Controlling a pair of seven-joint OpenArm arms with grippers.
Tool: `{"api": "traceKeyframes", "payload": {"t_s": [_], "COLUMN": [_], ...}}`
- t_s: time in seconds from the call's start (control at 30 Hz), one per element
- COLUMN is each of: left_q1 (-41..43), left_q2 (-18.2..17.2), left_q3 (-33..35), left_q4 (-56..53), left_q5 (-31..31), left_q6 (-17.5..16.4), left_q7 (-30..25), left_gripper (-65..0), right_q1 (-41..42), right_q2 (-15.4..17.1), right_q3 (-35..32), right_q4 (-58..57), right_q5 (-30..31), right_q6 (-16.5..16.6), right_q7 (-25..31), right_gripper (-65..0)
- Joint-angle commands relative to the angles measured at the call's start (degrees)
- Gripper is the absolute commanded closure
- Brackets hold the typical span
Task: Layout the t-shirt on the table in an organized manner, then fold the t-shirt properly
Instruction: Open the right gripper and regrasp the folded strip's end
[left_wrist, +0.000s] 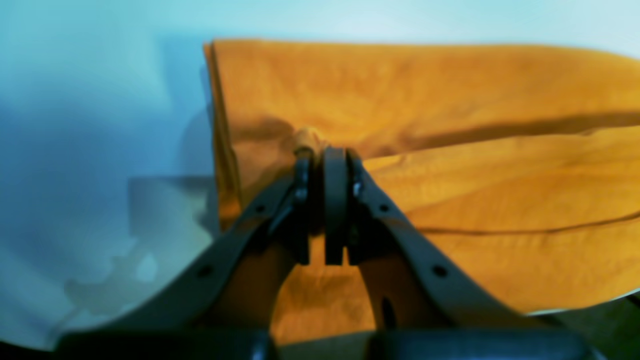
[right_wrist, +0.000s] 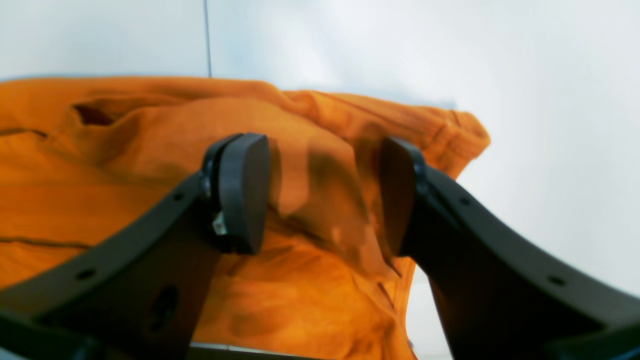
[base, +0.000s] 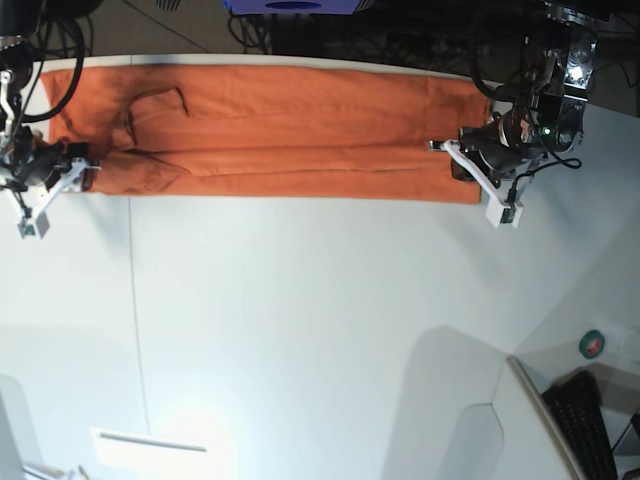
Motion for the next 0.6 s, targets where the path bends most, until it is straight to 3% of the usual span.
{"api": "traceKeyframes", "payload": {"t_s": [0.0, 0.2, 0.37, 0.57], "left_q1": [-0.3, -0.3, -0.3, -0.2], "left_q2": [-0.8, -0.9, -0.9, -0.9], "left_q3": [-0.3, -0.6, -0.3, -0.3], "left_q4": [1.0, 1.1, 1.1, 1.1], "left_q5": [-0.1, -0.1, -0.1, -0.2], "left_q6": [0.2, 0.2, 0.2, 0.2], "left_q7": [-0.7, -0.7, -0.7, -0.7], "left_gripper": [0.0, 0.0, 0.0, 0.0], "right_q1": [-1.2, -7.7, -11.9, -8.3], "right_q2": [1.0, 1.0, 0.6, -1.3], "right_q3": [0.2, 0.6, 0.7, 0.2], "right_q4": [0.8, 2.9, 13.9, 17.2], "right_q5": [0.4, 0.4, 0.5, 0.5], "right_q6": [0.0, 0.0, -0.1, -0.3], "right_q7": [0.3, 0.6, 0.3, 0.2], "right_gripper": [-32.7, -32.6, -32.6, -31.5]}}
